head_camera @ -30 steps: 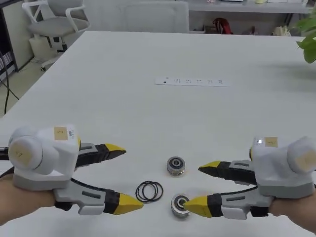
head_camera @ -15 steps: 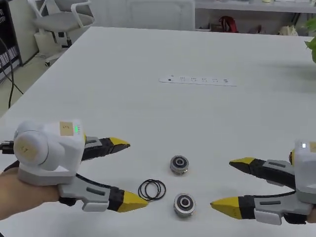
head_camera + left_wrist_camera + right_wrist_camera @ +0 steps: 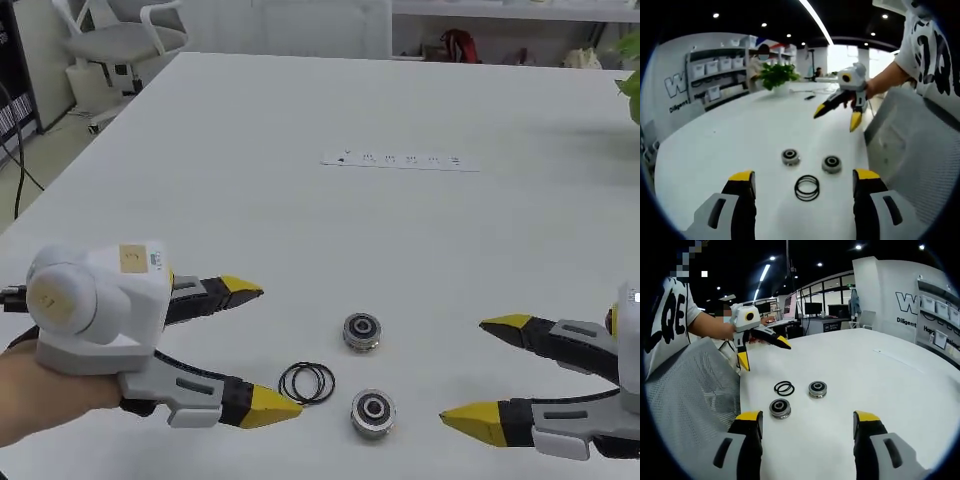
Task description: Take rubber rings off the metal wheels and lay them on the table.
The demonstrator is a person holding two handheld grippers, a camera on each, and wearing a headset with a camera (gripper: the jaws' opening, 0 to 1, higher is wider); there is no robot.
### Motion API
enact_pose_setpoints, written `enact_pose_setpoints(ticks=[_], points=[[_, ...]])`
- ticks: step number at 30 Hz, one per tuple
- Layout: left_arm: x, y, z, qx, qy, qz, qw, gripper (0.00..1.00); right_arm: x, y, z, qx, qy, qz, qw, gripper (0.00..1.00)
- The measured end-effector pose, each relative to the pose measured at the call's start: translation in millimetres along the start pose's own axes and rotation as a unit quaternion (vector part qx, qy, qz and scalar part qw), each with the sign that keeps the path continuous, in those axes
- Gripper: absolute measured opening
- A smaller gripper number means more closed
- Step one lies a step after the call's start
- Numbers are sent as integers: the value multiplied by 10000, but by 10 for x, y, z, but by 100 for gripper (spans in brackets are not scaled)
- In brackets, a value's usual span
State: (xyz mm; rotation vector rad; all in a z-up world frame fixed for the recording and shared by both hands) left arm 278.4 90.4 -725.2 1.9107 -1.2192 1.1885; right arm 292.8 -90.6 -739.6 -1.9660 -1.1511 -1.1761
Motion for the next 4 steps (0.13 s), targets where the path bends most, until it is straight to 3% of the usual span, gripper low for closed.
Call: enact_pose_setpoints(ticks=[4], points=[[-3, -2, -2, 10, -14, 12, 10000, 81, 10, 13, 0, -30, 23, -10, 10000, 71]])
Point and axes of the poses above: the centre of the closed fingertips' face, and the gripper's own axes: z roughly forward along the fingers, y roughly to its right, x roughly out of its top, the point moved 2 cm from there along -z, roughly backward along the fingers, and after that the axes turned 3 degrees about -x, right-handed, at the moved point
